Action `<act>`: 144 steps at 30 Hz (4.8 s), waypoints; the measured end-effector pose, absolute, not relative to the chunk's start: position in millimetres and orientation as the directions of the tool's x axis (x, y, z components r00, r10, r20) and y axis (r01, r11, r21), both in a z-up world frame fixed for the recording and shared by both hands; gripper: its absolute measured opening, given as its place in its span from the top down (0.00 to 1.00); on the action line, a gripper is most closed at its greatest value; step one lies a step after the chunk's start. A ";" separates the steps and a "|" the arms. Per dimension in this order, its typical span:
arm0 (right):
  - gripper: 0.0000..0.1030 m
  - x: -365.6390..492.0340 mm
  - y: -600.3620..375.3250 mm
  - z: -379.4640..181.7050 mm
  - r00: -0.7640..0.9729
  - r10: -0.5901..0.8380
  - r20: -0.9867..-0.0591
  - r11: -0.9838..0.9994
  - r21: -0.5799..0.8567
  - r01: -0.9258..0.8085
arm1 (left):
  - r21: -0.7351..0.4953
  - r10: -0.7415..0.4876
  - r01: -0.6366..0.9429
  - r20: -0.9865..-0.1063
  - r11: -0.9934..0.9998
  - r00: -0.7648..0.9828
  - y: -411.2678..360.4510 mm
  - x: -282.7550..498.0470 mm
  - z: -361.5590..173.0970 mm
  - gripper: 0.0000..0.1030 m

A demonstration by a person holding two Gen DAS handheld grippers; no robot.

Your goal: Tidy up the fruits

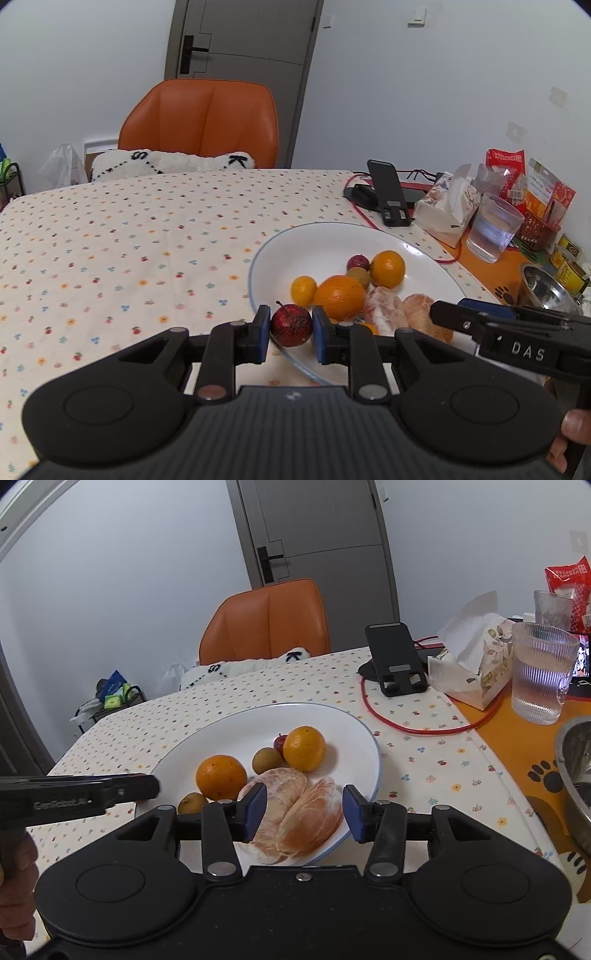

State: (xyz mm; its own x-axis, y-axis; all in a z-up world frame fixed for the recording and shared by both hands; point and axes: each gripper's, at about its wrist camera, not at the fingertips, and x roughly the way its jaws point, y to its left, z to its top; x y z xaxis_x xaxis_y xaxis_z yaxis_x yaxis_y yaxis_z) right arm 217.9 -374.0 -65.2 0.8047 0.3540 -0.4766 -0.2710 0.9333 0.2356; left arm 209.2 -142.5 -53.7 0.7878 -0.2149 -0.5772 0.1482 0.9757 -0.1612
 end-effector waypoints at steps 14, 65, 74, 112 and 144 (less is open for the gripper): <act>0.45 208.7 -369.0 -61.2 0.808 0.358 -0.467 0.931 0.245 -0.270 | -0.170 -0.233 0.165 -0.566 0.972 0.791 -151.9 204.7 -44.8 0.75; 0.00 103.9 -329.1 -4.4 0.787 0.434 -0.438 0.901 0.202 -0.384 | -0.060 0.079 -0.132 -0.542 0.989 0.836 -69.7 60.1 11.8 0.00; 0.00 84.9 -330.4 8.7 0.781 0.456 -0.426 0.890 0.227 -0.396 | -0.059 0.099 -0.153 -0.529 0.986 0.843 -54.7 34.1 24.7 0.00; 0.00 43.7 -314.4 30.1 0.765 0.498 -0.408 0.867 0.196 -0.459 | -0.045 0.137 -0.182 -0.494 0.982 0.859 -20.1 -4.8 46.4 0.00; 0.00 42.4 -316.5 30.7 0.771 0.489 -0.409 0.872 0.187 -0.453 | -0.044 0.129 -0.174 -0.501 0.984 0.856 -23.5 -2.6 41.8 0.00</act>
